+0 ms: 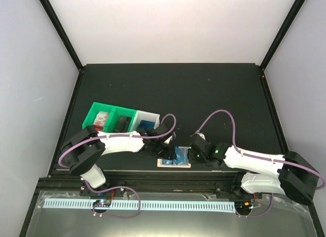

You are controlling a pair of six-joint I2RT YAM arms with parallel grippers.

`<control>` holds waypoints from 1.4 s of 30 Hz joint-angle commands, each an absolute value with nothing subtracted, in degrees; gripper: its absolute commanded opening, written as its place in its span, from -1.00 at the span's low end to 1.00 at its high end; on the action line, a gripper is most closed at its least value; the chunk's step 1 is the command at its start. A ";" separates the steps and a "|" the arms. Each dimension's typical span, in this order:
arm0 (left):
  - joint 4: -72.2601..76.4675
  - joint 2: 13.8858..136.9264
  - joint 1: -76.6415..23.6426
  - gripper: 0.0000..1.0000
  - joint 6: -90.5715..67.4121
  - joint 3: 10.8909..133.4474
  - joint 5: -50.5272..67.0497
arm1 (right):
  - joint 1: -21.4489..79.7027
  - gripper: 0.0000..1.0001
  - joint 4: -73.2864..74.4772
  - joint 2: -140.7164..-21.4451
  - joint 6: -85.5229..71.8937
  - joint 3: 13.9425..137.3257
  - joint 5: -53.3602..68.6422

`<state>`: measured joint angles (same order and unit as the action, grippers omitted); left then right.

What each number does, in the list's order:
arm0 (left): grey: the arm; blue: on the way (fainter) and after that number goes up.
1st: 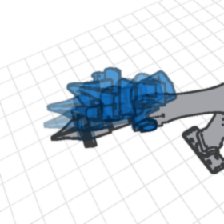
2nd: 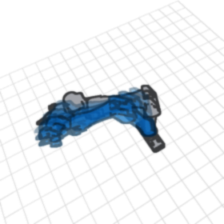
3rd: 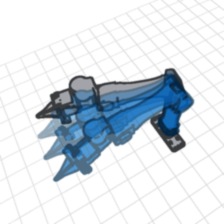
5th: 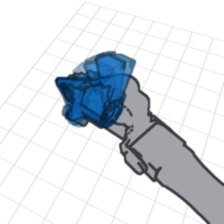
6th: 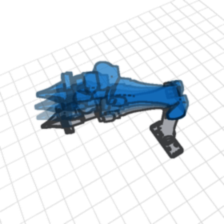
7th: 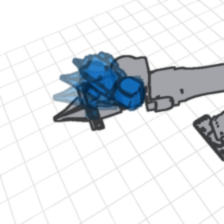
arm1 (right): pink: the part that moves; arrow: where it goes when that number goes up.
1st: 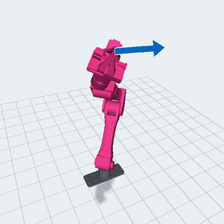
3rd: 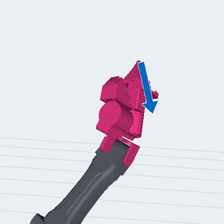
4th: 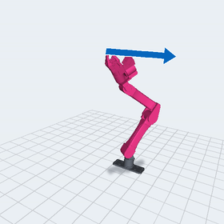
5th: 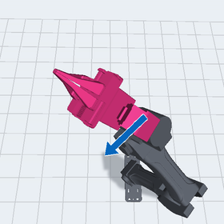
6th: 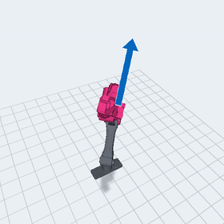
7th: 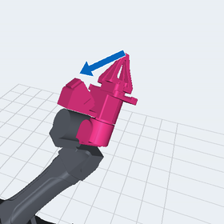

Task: Put the credit cards into the card holder
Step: Insert the credit card into the card holder, then adjust the storage box at the center of the board.

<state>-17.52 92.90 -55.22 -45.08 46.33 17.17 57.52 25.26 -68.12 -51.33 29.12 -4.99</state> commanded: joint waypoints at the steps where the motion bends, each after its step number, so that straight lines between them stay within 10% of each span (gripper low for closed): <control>1: -21.77 92.38 -55.20 -0.27 -45.83 43.97 10.09 | 57.83 -0.28 28.92 -63.34 -50.83 31.99 -11.04; 17: -22.10 73.78 -54.35 0.09 -46.75 34.51 -1.66 | 57.80 -0.10 18.91 -66.27 -45.89 33.89 -6.92; 42: -16.87 87.61 -37.11 0.08 -32.03 46.19 -2.61 | 57.39 -0.06 21.40 -70.10 -44.48 39.02 -8.47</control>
